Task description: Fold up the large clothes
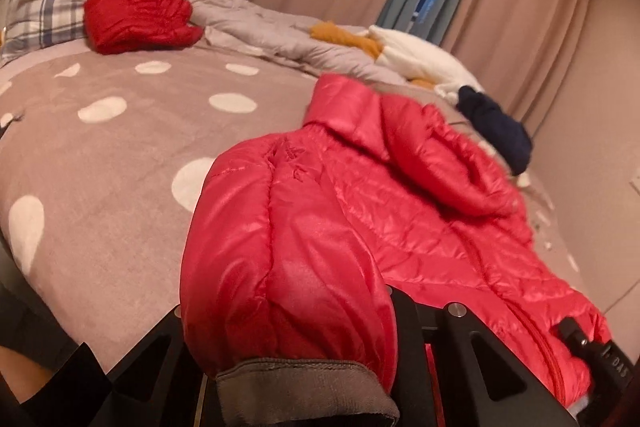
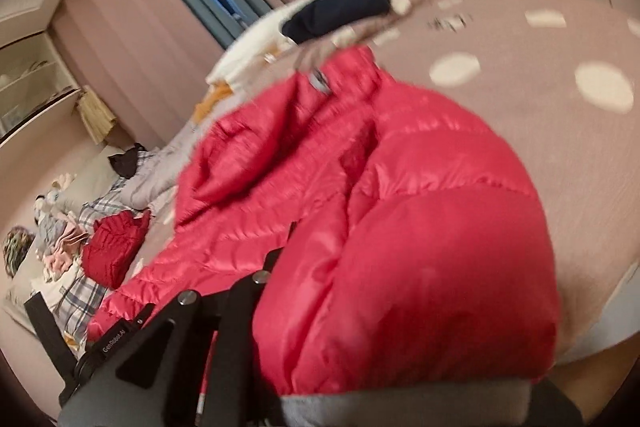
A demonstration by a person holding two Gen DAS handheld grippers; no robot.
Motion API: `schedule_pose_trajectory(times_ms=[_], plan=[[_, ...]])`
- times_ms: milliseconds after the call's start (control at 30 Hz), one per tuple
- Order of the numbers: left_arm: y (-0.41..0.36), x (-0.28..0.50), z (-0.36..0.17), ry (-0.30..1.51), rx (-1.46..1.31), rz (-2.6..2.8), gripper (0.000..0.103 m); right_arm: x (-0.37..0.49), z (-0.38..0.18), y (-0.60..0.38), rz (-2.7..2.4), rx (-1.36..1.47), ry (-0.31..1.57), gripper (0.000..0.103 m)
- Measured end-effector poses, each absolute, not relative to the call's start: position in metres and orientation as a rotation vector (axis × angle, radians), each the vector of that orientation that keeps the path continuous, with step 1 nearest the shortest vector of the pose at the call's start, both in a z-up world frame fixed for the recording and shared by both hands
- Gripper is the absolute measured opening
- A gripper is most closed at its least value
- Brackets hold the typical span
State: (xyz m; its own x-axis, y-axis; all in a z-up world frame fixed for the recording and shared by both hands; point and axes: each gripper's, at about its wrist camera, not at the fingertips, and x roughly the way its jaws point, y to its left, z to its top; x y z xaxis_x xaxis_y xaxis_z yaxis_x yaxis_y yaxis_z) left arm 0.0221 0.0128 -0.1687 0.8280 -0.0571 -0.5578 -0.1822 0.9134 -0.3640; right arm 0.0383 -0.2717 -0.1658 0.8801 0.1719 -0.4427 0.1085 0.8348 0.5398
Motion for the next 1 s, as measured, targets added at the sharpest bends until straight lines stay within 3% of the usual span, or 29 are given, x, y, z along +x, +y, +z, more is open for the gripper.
schedule_pose_trajectory(times_ms=[767, 1000], plan=[[0.009, -0.054, -0.066, 0.331, -0.387, -0.037, 0.019, -0.034, -0.047, -0.301, 0.17, 0.49, 0.266, 0.018], [0.001, -0.029, -0.06, 0.328, -0.358, -0.053, 0.019, -0.017, -0.034, -0.304, 0.161, 0.497, 0.3, 0.019]])
